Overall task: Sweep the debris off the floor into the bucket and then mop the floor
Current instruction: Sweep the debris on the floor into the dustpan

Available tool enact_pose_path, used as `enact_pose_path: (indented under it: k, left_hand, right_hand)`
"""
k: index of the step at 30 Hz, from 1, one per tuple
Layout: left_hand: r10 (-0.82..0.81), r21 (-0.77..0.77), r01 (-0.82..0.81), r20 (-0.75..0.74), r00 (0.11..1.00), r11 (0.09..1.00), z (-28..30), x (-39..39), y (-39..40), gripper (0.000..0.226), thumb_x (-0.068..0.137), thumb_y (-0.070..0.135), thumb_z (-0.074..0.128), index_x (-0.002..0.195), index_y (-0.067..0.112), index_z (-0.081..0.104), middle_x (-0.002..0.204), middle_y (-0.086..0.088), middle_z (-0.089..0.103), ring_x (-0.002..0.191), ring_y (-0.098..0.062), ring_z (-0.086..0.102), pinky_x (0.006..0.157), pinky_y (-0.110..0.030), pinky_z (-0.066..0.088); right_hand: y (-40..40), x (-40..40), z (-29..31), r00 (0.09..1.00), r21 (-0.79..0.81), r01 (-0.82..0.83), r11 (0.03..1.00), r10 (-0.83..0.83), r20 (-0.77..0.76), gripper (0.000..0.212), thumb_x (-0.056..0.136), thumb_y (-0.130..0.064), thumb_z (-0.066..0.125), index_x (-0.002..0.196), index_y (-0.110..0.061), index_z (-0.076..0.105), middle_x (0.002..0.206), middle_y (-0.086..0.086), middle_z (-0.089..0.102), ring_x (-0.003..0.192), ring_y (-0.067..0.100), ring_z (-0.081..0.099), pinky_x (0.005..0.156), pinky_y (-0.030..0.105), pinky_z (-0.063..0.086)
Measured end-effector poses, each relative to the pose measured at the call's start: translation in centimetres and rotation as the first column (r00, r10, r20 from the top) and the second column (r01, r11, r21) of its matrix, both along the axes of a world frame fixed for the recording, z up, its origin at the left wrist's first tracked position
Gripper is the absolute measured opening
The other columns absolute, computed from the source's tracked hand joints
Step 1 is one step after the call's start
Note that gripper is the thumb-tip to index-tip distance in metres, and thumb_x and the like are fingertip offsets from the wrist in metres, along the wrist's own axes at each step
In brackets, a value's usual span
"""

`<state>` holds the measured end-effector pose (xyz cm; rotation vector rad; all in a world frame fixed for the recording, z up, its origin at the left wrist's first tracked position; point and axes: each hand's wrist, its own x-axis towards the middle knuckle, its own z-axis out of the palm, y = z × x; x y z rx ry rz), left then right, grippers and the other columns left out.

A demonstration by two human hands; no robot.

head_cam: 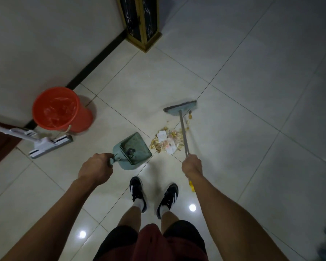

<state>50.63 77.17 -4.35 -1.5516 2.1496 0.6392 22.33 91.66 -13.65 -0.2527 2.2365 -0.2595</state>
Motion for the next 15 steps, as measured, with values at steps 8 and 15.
enact_pose_path:
  k: [8, 15]
  left_hand:
    - [0.063, 0.011, -0.063, 0.008, 0.998, 0.998, -0.9, -0.6, 3.4, 0.026, 0.092, 0.017, 0.061, 0.112, 0.029, 0.071, 0.097, -0.009, 0.072, 0.082, -0.030, 0.063, 0.064, -0.034, 0.046]
    - [0.073, 0.041, -0.071, -0.027, 0.997, 0.997, -1.2, 0.0, 5.1, 0.026, 0.091, 0.018, 0.062, 0.113, 0.029, 0.071, 0.100, -0.009, 0.072, 0.088, -0.032, 0.066, 0.069, -0.036, 0.051]
  right_hand:
    - [-1.3, -6.9, -4.1, 0.985, -0.002, 0.134, 0.991, -0.133, 0.114, 0.032, 0.083, -0.011, 0.054, 0.113, 0.001, 0.061, 0.099, 0.020, 0.070, 0.075, 0.036, 0.072, 0.057, 0.042, 0.061]
    - [5.0, -0.4, -5.9, 0.955, 0.034, 0.205, 0.978, -0.208, 0.212, 0.039, 0.080, -0.014, 0.051, 0.116, 0.000, 0.059, 0.104, 0.018, 0.069, 0.086, 0.036, 0.072, 0.070, 0.048, 0.062]
